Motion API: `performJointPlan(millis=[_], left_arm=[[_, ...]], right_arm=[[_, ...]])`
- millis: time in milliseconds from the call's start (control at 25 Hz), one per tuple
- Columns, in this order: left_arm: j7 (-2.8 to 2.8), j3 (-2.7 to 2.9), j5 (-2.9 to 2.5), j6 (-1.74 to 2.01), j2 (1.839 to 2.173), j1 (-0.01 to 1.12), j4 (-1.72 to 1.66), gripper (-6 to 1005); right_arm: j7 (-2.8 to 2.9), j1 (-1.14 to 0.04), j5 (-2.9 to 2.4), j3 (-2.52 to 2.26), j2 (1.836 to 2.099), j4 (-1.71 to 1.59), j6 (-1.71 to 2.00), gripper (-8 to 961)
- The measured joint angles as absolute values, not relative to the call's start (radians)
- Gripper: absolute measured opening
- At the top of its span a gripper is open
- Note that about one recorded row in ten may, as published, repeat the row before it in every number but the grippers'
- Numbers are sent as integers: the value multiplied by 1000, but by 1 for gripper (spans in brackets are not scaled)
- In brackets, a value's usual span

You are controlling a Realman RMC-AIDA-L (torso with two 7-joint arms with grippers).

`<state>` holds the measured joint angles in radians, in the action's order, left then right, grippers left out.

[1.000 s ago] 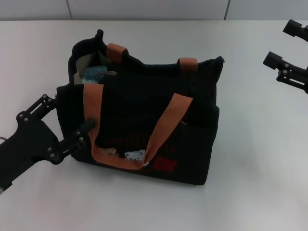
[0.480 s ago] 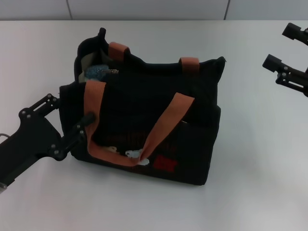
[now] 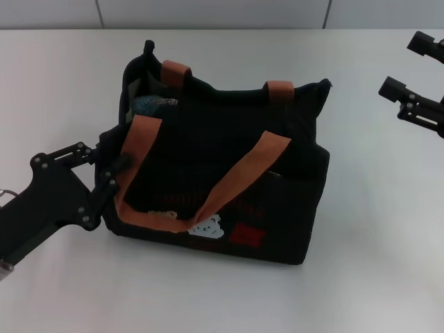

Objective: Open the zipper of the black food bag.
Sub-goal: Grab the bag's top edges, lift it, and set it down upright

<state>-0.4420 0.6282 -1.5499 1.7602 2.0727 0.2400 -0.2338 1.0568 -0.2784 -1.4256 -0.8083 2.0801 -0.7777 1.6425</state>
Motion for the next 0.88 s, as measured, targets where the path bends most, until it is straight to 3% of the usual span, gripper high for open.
performJointPlan(millis=[400,880], left_arm=[[-353,617,-1537,1817,2074,258,-197,210],[-352,622,-1508,1903,2071,334,-246,205]], right_arm=[[1057,-278,-1422,-808,2080,-780,1652,834],[1205,-328,-1424,-813,2081,-953,1683,830]])
